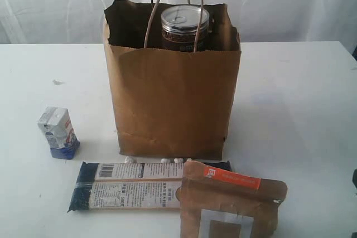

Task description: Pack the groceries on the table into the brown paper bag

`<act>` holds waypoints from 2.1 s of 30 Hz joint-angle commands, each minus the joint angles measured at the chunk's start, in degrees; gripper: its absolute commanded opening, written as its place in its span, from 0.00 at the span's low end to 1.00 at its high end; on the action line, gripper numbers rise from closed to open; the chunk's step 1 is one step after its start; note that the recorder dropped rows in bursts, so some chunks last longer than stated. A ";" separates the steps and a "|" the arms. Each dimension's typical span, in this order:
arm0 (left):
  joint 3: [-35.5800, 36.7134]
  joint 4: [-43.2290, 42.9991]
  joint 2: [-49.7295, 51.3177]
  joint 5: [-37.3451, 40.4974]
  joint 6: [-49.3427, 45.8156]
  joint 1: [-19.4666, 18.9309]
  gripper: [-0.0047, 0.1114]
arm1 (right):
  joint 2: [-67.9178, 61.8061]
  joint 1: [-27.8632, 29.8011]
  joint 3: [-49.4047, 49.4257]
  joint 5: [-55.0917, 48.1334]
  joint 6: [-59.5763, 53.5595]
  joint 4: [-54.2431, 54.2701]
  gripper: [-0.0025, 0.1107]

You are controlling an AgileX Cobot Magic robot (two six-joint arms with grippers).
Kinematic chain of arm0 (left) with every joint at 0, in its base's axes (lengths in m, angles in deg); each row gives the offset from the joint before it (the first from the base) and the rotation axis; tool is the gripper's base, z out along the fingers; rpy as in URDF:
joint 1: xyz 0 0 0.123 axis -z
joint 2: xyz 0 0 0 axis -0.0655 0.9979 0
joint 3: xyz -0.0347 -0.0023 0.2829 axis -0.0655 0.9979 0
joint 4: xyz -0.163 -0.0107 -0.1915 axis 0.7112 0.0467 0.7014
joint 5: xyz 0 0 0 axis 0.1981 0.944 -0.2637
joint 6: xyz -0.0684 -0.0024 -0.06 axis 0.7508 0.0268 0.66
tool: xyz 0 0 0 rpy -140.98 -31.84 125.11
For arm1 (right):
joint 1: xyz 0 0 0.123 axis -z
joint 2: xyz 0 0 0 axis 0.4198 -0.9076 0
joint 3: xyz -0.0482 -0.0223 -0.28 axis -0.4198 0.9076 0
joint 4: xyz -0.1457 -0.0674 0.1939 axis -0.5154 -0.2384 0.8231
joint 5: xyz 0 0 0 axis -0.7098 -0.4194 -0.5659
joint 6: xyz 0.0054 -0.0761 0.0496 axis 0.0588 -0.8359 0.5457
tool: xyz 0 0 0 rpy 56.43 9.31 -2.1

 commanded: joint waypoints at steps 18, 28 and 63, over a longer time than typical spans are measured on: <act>0.28 0.07 -0.29 -0.05 -0.17 -0.11 0.04 | 0.22 6.90 0.11 -2.22 -0.98 2.76 0.34; 0.28 21.40 -0.29 -5.01 16.83 -0.11 0.04 | 0.22 6.90 0.11 -2.22 -0.98 2.76 0.34; -42.94 7.78 24.36 42.48 6.90 -0.11 0.04 | 0.22 6.90 0.11 -2.22 -0.98 2.76 0.34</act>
